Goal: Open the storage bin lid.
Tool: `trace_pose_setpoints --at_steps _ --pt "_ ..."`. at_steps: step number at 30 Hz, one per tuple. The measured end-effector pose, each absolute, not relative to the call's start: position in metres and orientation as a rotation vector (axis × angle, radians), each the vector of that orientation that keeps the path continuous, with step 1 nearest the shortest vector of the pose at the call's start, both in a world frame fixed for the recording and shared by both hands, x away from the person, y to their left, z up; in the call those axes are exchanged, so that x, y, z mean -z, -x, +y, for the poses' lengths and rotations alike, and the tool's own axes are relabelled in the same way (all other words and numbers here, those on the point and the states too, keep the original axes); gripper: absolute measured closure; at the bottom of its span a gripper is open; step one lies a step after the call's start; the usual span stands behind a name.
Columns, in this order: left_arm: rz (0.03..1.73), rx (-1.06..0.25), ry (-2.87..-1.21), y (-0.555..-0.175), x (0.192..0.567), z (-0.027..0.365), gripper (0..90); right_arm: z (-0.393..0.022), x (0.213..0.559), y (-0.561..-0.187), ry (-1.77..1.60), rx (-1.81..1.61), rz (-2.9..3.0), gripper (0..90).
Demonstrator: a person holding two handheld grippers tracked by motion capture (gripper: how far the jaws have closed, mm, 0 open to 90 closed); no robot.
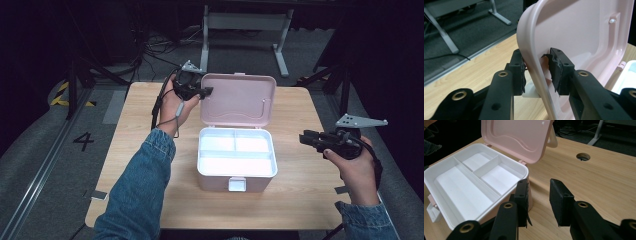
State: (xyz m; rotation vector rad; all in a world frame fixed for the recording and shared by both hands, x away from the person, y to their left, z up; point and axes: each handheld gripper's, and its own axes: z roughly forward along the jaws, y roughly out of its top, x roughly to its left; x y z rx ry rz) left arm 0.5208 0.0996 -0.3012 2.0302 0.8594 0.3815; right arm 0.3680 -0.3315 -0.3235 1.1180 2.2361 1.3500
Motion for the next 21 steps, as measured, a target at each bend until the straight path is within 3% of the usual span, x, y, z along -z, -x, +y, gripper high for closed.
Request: trace_pose_setpoints --at_steps 21 --pt "0.954 -0.393 -2.135 -0.548 0.324 0.096 67.1 -0.332 0.328 -0.372 -1.136 -1.346 2.245 68.6"
